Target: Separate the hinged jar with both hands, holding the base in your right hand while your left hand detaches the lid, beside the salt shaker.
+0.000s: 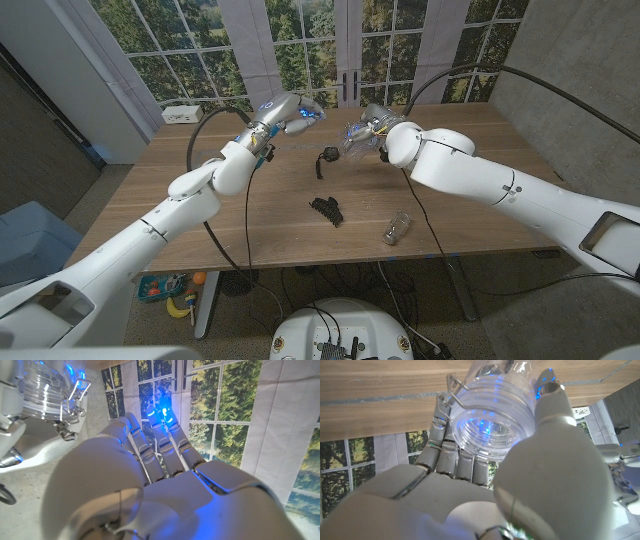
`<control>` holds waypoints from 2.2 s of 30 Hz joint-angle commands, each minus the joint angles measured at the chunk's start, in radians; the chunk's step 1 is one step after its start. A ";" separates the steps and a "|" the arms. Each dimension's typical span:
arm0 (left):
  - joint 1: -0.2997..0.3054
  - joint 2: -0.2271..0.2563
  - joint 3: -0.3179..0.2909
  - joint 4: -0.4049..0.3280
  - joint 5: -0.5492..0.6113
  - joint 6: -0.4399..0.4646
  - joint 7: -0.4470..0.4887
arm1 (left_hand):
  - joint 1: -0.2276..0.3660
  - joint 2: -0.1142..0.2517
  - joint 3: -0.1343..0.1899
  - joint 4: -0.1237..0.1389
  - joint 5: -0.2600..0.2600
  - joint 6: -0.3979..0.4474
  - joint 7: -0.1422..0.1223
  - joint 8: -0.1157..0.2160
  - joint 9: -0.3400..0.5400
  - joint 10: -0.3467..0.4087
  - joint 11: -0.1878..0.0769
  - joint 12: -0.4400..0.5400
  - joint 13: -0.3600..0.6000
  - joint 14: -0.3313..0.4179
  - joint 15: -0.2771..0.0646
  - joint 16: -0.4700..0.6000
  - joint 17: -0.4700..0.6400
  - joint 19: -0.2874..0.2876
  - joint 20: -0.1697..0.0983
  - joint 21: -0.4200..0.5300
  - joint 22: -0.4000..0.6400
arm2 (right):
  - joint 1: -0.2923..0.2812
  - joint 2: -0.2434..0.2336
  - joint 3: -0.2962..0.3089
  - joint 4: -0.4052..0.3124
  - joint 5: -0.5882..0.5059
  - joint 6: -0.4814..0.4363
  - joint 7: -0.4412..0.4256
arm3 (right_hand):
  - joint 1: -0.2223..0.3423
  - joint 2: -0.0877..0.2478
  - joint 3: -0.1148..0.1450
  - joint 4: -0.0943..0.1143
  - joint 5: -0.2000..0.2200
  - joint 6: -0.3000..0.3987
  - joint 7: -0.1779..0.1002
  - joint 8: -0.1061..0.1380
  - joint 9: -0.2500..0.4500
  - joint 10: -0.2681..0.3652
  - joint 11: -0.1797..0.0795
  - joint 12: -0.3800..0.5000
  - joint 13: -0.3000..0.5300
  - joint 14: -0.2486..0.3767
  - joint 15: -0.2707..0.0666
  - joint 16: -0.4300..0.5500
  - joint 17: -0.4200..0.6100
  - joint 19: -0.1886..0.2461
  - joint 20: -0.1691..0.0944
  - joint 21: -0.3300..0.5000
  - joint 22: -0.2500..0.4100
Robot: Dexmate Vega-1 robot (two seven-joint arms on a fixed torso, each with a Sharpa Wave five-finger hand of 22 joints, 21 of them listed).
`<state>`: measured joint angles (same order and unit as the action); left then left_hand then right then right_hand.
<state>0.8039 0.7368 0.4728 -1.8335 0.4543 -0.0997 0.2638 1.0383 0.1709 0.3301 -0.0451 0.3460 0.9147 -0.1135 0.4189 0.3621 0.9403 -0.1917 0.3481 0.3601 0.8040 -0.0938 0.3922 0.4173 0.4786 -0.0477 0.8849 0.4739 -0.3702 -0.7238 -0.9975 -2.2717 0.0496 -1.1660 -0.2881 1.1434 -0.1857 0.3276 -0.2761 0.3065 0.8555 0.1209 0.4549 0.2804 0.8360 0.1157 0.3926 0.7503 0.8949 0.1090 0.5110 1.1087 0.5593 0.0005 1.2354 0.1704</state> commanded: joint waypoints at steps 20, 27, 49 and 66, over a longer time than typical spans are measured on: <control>-0.008 -0.055 -0.014 0.041 -0.808 0.102 -0.390 | -0.214 -0.141 -0.072 -0.068 -0.169 -0.145 0.013 -0.163 -0.111 -0.198 0.119 -0.071 0.094 -0.159 -0.053 0.050 0.172 -0.182 0.051 0.122 0.050 | -0.287 0.085 0.042 0.125 -0.618 0.307 -0.221 | 0.219 0.235 0.115 0.110 -0.011 0.129 -0.143 0.004 0.010 0.187 -0.192 -0.007 0.000 0.243 -0.337 0.012 0.101 -0.060 -0.174 0.010 0.004; 0.044 -0.103 -0.012 0.059 -0.747 -0.021 -0.238 | -0.249 -0.187 -0.069 -0.112 -0.165 -0.323 -0.105 -0.231 -0.153 -0.510 0.111 -0.152 0.140 -0.385 -0.016 -0.063 0.141 -0.392 0.097 0.088 0.021 | -0.330 0.106 0.093 0.131 -0.666 0.323 -0.181 | 0.216 0.234 0.114 0.111 -0.014 0.130 -0.144 0.002 0.008 0.189 -0.194 -0.011 -0.002 0.244 -0.337 0.013 0.101 -0.062 -0.175 0.010 0.004; 0.022 -0.188 -0.005 0.110 -1.025 -0.019 -0.323 | -0.252 -0.168 -0.022 -0.112 -0.164 -0.135 0.063 -0.174 -0.153 -0.494 0.101 -0.116 0.109 -0.427 0.010 -0.163 0.002 -0.407 0.130 0.033 -0.102 | -0.401 0.121 0.136 0.203 -0.876 0.506 -0.182 | 0.209 0.231 0.113 0.111 -0.021 0.134 -0.156 -0.002 0.004 0.196 -0.200 -0.013 0.007 0.245 -0.338 0.014 0.101 -0.073 -0.180 0.008 0.002; -0.028 -0.184 0.012 0.100 -1.193 0.143 -0.375 | -0.125 -0.110 0.037 -0.130 -0.161 0.080 0.130 -0.119 -0.137 -0.371 0.054 -0.086 0.075 -0.384 -0.028 -0.146 -0.053 -0.332 0.122 0.046 -0.178 | -0.450 0.147 0.191 0.232 -0.986 0.605 -0.177 | 0.200 0.232 0.112 0.113 -0.031 0.140 -0.167 -0.005 -0.001 0.196 -0.209 -0.022 0.010 0.244 -0.338 0.014 0.102 -0.087 -0.187 0.003 0.002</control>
<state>0.8142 0.5393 0.4644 -1.7270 -0.6557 -0.0505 -0.0622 0.9007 0.0636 0.3648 -0.1783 0.1809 0.9673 -0.0302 0.3009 0.2217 0.5629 -0.1430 0.2556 0.4356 0.4200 -0.0410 0.2408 0.3657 0.1364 0.0803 0.9257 0.3001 -0.7854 -0.5915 -0.8407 -2.0504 -0.8678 -0.6228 -0.4601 1.1432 -0.1855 0.3271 -0.2757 0.2784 0.8427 0.1082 0.4451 0.2777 0.8305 0.1101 0.3714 0.7552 0.8986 0.1127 0.5110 1.1088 0.5334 0.0125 1.2453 0.1718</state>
